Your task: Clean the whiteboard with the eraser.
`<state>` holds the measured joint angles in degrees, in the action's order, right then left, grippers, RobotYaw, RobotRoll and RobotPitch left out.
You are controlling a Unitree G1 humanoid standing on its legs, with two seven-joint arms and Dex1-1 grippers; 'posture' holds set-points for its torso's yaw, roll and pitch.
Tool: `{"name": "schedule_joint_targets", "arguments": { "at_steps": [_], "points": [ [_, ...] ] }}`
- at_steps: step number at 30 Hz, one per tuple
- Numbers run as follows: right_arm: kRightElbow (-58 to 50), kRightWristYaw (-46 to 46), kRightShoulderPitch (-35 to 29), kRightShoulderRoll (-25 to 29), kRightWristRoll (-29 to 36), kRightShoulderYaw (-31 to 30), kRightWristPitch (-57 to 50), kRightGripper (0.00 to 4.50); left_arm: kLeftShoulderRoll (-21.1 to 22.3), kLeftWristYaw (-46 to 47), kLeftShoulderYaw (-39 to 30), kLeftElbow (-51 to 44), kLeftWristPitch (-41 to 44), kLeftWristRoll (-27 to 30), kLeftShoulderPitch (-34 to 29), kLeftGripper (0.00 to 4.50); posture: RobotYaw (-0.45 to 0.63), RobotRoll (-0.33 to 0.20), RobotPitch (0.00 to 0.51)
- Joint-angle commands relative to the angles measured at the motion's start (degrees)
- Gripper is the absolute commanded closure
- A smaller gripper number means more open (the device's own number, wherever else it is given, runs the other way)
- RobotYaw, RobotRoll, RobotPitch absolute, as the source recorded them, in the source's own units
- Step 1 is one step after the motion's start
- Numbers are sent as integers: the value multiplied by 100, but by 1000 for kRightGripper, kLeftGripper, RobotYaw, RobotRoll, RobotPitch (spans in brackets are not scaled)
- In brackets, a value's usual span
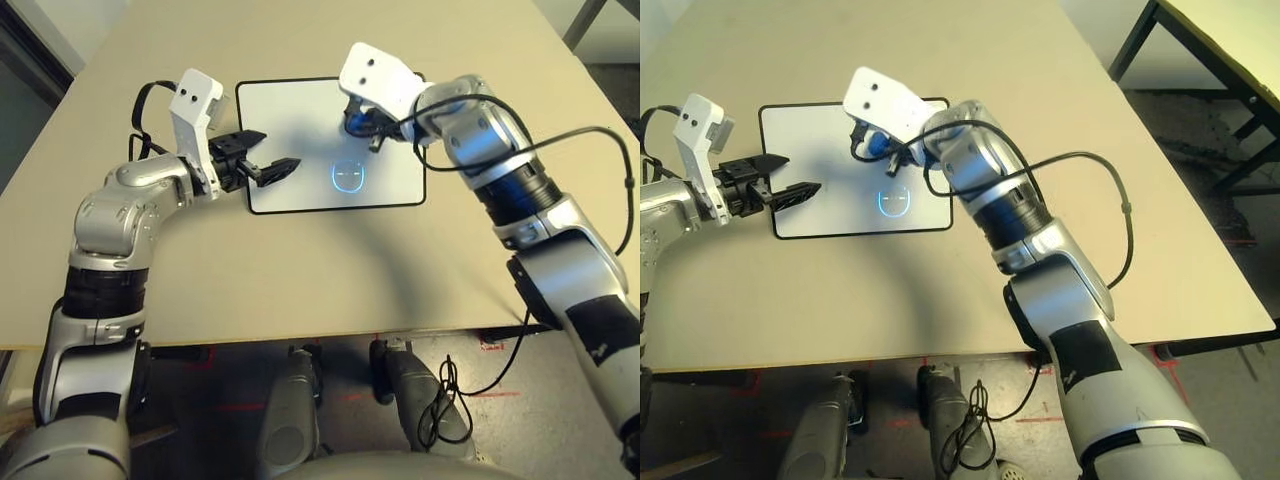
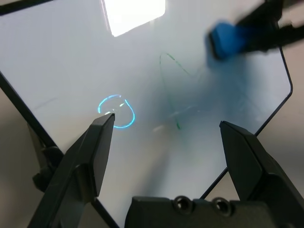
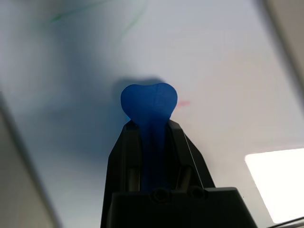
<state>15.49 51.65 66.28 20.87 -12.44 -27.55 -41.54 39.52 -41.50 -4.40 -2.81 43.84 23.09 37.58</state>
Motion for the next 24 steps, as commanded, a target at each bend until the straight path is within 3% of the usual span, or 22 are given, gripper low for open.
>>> {"name": "schedule_joint_targets", "arguments": {
  "at_steps": [1,11,20,24],
  "points": [
    [-26,128,-300,147,-169,-286,-308,3910,-5,-31,9,-68,44,32,-49,0,34,0,256],
    [1063,-492,390,-102,-83,244,230,3911,-59,-104,75,69,-52,-18,15,0,25,0,254],
    [-88,-5,-337,7,-72,-221,-358,3911,-85,-122,62,28,-19,-15,-27,0,30,0,258],
    [-105,-49,-278,-33,-79,-150,-374,3911,-102,-105,62,6,3,-7,-29,0,30,0,257]
  ]
}}
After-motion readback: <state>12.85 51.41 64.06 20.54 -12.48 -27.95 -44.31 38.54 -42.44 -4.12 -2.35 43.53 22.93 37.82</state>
